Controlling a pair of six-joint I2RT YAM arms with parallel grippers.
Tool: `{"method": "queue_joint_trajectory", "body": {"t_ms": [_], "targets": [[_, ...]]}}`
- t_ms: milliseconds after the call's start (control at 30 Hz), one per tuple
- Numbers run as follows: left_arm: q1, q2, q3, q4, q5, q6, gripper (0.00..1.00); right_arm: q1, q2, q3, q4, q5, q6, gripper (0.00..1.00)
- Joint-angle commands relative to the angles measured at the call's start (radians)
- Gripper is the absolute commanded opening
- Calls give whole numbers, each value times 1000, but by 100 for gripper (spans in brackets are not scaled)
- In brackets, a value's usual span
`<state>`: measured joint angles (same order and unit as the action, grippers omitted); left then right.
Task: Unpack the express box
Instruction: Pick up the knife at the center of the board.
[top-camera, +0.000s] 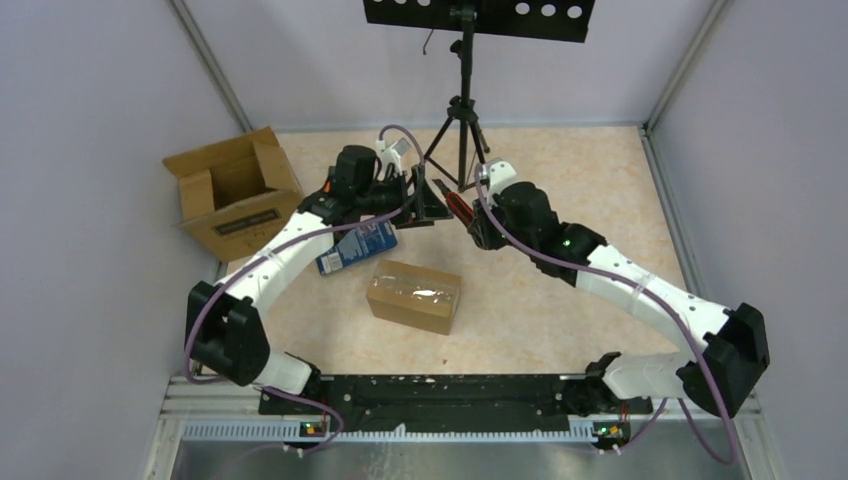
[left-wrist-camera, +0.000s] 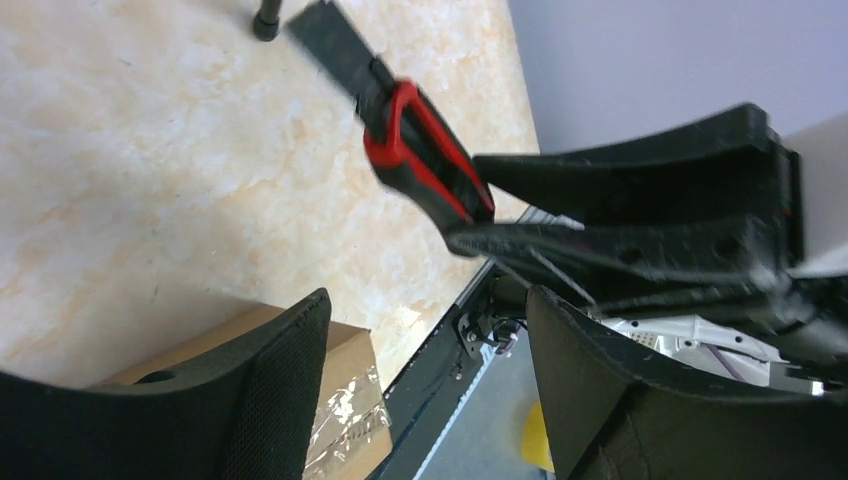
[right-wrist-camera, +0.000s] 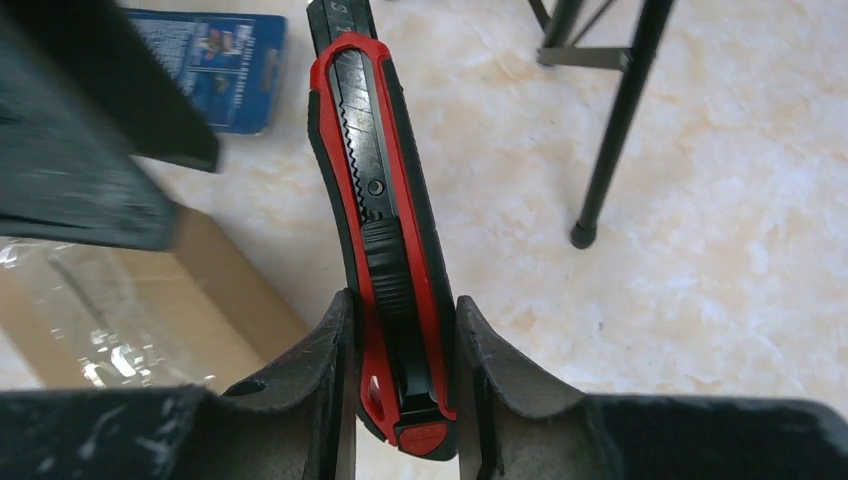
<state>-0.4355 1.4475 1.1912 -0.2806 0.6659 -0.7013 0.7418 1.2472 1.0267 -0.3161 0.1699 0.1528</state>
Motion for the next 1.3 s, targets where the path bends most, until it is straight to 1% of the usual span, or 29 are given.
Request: {"method": "queue_joint_trajectory", "body": {"t_ms": [0,233,400,567,700,767,833,867,900,933,1000,1033,1100,1167,1267], "targets": [[-19,21,42,100,11,-35,74,66,-12,117,-54,34,-15,0],[-19,15,17,150,-43,-86,67,142,-4,168,-90,72,-8,0],[-18,-2,-23,224,-57,-137,62,158,-12,169,-97,69,7,0],[-18,-2,-50,251,-30,-170,53,158,-28,182,-97,85,13,0],[-18,-8,-77,272,6,-203,51,157,-24,195,-96,86,12,0],[-17,-14,-92,313,13,-217,49,157,-20,199,-91,81,12,0],[-15,-21,-103,331,15,-237,41,157,-15,201,-88,79,17,0],[-12,-26,-111,345,20,-251,34,158,-12,204,-86,78,22,0],[-6,-31,-122,361,23,-270,24,158,-10,207,-86,77,29,3],[1,-36,-133,382,30,-291,15,159,-11,212,-86,77,40,12],[20,-51,-157,437,43,-345,3,158,-16,218,-83,85,85,36],[31,-62,-170,463,47,-379,0,157,-22,222,-80,98,119,46],[56,-87,-215,545,48,-456,0,156,-37,230,-83,141,200,59],[79,-123,-263,667,35,-540,0,155,-57,230,-82,181,302,65],[100,-158,-302,776,0,-627,0,153,-100,191,-22,190,465,67]]}}
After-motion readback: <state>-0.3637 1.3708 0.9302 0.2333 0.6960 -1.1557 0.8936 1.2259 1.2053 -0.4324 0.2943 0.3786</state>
